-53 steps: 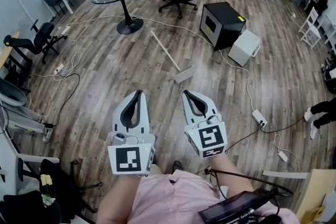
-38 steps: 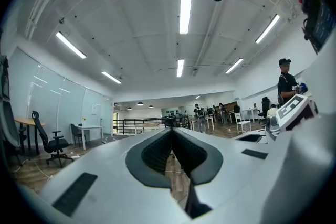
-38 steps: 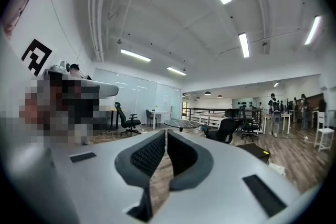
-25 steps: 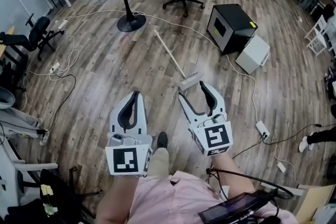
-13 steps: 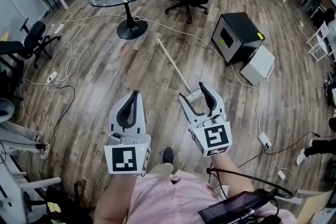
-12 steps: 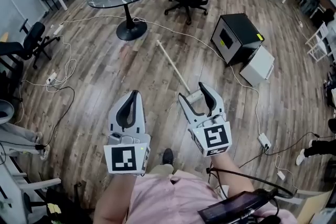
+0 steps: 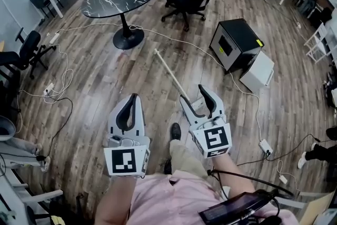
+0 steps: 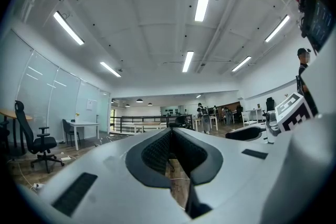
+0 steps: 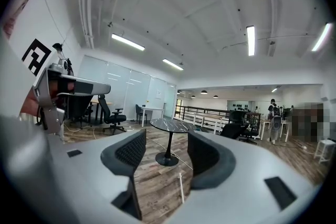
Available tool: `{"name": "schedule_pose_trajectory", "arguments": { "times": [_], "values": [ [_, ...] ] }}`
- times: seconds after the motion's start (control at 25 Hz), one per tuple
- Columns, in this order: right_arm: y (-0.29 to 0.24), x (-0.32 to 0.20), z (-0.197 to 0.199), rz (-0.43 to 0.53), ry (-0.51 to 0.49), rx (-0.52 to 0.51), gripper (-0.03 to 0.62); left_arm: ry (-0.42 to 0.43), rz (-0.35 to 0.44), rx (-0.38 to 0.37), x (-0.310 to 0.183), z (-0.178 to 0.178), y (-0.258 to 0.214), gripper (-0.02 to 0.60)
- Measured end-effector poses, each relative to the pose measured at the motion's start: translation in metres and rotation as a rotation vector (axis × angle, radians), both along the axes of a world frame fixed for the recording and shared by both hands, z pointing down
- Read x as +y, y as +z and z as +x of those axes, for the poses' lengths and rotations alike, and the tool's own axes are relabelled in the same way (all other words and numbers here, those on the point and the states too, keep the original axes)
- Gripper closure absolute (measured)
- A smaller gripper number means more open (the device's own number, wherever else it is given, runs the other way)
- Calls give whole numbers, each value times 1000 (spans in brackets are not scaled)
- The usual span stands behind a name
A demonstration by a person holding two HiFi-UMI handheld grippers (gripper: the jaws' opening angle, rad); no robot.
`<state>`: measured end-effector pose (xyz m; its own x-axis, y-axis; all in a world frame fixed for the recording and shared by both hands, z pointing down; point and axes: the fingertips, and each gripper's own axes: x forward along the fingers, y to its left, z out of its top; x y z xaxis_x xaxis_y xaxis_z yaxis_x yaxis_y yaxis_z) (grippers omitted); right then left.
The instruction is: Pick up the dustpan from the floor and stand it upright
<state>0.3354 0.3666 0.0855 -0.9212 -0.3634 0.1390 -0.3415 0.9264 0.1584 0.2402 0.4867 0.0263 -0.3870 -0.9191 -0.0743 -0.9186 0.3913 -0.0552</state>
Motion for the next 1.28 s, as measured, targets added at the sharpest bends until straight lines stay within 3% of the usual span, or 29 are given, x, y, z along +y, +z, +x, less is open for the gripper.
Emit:
{"name": "schedule_pose_trajectory", "arguments": {
  "times": [0.36,0.72,1.0,1.28],
  "values": [
    [31,-80,-56,-29,2,19,350,2,-49,15,-81,-56,31,568],
    [56,-208,-154,-93,-4,29,358,19,-125,27,-205,-138,51,568],
    [36,-286,-229,-76,-38,17,367,-6,-131,1,-275,-202,31,568],
    [11,-332,-293,-22,-66,-15,384,-71,-115,-30,-299,-261,15,568]
  ]
}}
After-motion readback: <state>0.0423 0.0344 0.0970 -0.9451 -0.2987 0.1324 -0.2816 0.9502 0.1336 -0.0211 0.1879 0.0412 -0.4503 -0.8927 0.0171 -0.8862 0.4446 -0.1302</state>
